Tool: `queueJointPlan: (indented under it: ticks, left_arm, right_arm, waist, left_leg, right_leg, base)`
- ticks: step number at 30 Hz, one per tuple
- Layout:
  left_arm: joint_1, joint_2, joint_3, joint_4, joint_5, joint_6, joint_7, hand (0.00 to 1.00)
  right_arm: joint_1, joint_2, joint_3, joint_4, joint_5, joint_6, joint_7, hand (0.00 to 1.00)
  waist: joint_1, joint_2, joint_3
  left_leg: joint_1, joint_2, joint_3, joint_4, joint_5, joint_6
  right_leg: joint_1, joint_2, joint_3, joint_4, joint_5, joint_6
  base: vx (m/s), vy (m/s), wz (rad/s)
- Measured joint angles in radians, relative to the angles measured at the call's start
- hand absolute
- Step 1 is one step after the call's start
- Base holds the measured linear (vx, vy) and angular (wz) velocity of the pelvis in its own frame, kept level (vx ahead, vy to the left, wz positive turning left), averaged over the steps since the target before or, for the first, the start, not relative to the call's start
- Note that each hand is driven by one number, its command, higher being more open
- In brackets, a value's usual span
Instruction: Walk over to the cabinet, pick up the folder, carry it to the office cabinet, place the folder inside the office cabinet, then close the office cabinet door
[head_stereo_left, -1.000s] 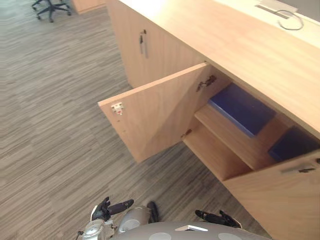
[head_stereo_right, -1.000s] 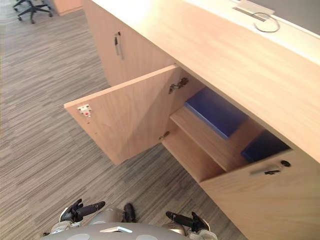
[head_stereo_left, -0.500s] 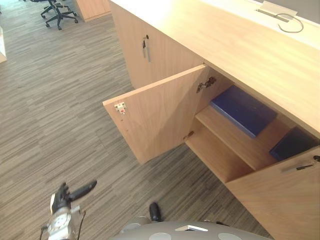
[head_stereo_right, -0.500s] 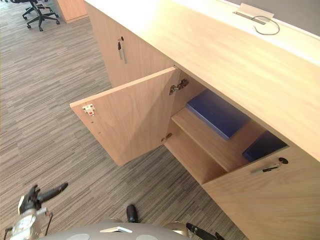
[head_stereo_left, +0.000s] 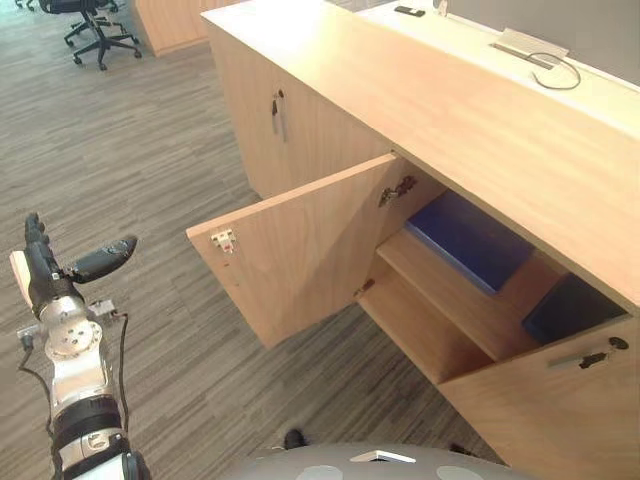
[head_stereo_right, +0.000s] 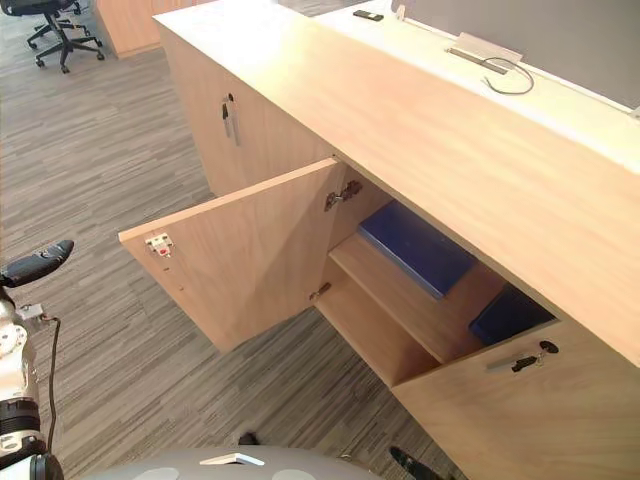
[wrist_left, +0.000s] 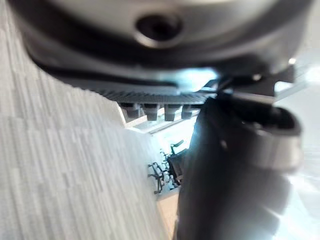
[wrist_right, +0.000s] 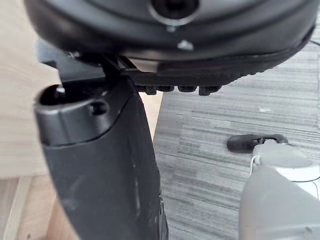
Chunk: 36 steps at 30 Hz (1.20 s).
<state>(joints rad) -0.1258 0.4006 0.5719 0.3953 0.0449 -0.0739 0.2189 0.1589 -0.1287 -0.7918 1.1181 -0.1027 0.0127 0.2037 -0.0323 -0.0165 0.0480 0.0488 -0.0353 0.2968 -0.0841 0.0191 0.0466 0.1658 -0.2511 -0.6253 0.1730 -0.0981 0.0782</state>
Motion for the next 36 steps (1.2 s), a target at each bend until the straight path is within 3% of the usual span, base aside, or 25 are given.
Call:
queueJointPlan:
  ticks: [5,11,14,16,19,22,29,31,36]
  left_arm:
    - [-0.006,0.000,-0.111,0.087,0.001,0.013,-0.037,1.00]
    - [-0.014,0.010,-0.377,0.109,0.065,0.013,-0.099,1.00]
    - [-0.023,0.074,-0.571,0.109,0.208,0.013,-0.129,1.00]
    - [-0.037,0.102,-0.633,0.108,0.294,0.016,-0.124,1.00]
    - [-0.095,0.226,-0.850,0.109,0.493,0.014,-0.122,1.00]
    - [-0.132,0.286,-1.010,0.109,0.601,0.002,-0.141,1.00]
    - [-0.177,0.304,-1.335,0.078,0.724,-0.161,-0.226,1.00]
    - [-0.182,0.303,-1.384,0.020,0.728,-0.203,-0.239,1.00]
    - [-0.193,0.229,-1.471,-0.187,0.744,-0.333,-0.249,1.00]
  right_arm:
    - [-0.014,0.057,0.051,0.008,0.012,0.000,0.008,1.00]
    - [0.014,0.047,0.096,0.007,0.012,-0.005,-0.020,1.00]
    - [0.025,0.045,0.115,0.007,0.012,-0.006,-0.025,1.00]
    - [0.024,0.044,0.127,0.007,0.012,-0.009,-0.026,1.00]
    - [0.023,0.026,0.155,0.008,0.005,-0.019,-0.027,1.00]
    - [0.015,-0.001,0.202,0.008,-0.029,-0.028,-0.029,1.00]
    - [-0.018,-0.022,0.288,0.009,-0.051,-0.042,-0.039,1.00]
    - [-0.025,-0.021,0.294,0.009,-0.051,-0.045,-0.042,1.00]
    - [-0.036,-0.014,0.293,0.015,-0.059,-0.051,-0.045,1.00]
  waist:
    - [0.003,0.028,-0.014]
    - [0.003,0.035,-0.010]
    - [0.001,0.042,0.004]
    - [0.003,0.037,0.007]
    - [0.007,0.022,0.018]
    - [0.012,0.026,0.018]
    - [-0.003,0.027,0.038]
    - [-0.004,0.020,0.051]
    - [-0.026,0.009,0.054]
  left_leg:
    - [0.003,0.017,0.010,0.000,0.000,-0.006]
    - [-0.003,0.030,0.026,-0.005,0.012,-0.029]
    - [-0.018,0.029,0.028,-0.007,0.020,-0.035]
    - [-0.036,0.021,0.026,-0.007,0.026,-0.037]
    - [-0.064,0.006,0.009,-0.007,0.039,-0.035]
    - [-0.066,0.002,0.009,-0.007,0.047,-0.028]
    - [-0.078,-0.022,0.027,-0.007,0.041,-0.016]
    - [-0.078,-0.027,0.033,-0.006,0.038,-0.011]
    - [-0.075,-0.040,0.045,-0.002,0.037,0.015]
  right_leg:
    - [-0.001,0.011,0.031,-0.004,0.002,-0.003]
    - [-0.013,0.025,0.048,-0.021,0.001,-0.002]
    - [-0.025,0.025,0.047,-0.030,-0.001,-0.002]
    - [-0.033,0.025,0.042,-0.044,-0.013,-0.001]
    - [-0.037,0.009,0.014,-0.054,-0.040,0.007]
    - [-0.031,0.006,-0.002,-0.056,-0.041,0.008]
    - [-0.045,-0.009,0.023,-0.057,-0.043,0.013]
    - [-0.047,-0.012,0.030,-0.061,-0.038,0.008]
    - [-0.042,-0.025,0.048,-0.062,0.005,0.045]
  base:
    - [0.02,-0.064,-0.05]
    - [-0.06,-0.056,-0.13]
    - [-0.11,-0.021,-0.03]
    - [-0.12,-0.014,0.07]
    - [-0.13,0.018,0.34]
    - [-0.07,0.039,0.23]
    - [0.00,0.058,0.03]
    - [0.05,0.023,-0.10]
    - [0.13,-0.006,-0.06]
